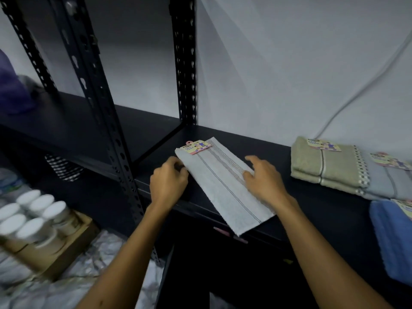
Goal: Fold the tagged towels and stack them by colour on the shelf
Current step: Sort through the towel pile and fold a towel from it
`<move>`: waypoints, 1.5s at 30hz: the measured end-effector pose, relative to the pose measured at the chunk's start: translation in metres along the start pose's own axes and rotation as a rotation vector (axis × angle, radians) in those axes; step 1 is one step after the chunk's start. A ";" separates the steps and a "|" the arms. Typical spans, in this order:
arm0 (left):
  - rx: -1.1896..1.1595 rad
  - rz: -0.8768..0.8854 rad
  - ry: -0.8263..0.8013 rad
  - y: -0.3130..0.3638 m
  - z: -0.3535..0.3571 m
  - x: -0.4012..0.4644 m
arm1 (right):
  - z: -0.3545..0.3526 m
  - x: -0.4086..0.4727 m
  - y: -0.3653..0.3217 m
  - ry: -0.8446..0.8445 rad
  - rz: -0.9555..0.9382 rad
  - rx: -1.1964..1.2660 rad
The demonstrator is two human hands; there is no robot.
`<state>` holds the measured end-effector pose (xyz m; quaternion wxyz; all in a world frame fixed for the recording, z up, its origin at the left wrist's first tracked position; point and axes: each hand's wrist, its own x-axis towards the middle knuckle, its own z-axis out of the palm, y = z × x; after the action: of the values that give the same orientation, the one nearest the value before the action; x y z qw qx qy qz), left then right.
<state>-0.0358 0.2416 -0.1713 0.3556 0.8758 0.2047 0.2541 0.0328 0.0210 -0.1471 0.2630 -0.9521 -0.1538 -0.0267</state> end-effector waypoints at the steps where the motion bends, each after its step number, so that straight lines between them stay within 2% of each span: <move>1: -0.040 0.013 0.029 0.005 -0.001 -0.019 | 0.001 -0.001 -0.001 -0.042 0.009 -0.045; 3: -0.127 -0.016 0.097 0.011 -0.004 -0.053 | 0.002 -0.011 -0.005 -0.080 0.023 -0.093; 5: -0.223 -0.084 0.092 0.010 -0.005 -0.079 | 0.002 -0.031 -0.010 -0.087 0.056 -0.130; 10: -0.712 -0.293 -0.274 0.004 -0.008 -0.113 | 0.002 -0.097 -0.021 0.001 0.090 -0.263; 13: -0.852 -0.259 -0.364 -0.001 -0.011 -0.126 | 0.007 -0.133 -0.017 0.088 0.047 -0.196; 15: -0.866 -0.212 -0.405 -0.010 -0.012 -0.133 | 0.019 -0.154 -0.007 0.149 0.006 -0.005; 19: -0.887 -0.186 -0.500 -0.025 -0.014 -0.143 | 0.050 -0.182 0.017 0.057 0.084 0.709; 21: -0.930 -0.196 -0.490 -0.026 -0.014 -0.146 | 0.055 -0.186 0.023 0.058 0.100 0.854; 28: -0.849 -0.181 -0.388 -0.022 -0.009 -0.135 | 0.045 -0.170 0.022 0.159 0.042 0.989; 34: -0.862 -0.185 -0.409 -0.017 -0.008 -0.127 | 0.041 -0.167 0.019 0.139 0.080 1.117; 41: -0.838 -0.221 -0.376 -0.013 -0.015 -0.122 | 0.030 -0.163 0.016 0.147 0.102 1.110; 45: -0.880 -0.148 -0.392 0.009 -0.032 -0.102 | 0.001 -0.148 0.007 0.162 0.063 1.095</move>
<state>-0.1331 0.1973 -0.1756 0.7411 0.6568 0.0687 0.1211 -0.1057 -0.0257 -0.1708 0.7310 -0.6755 -0.0961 -0.0080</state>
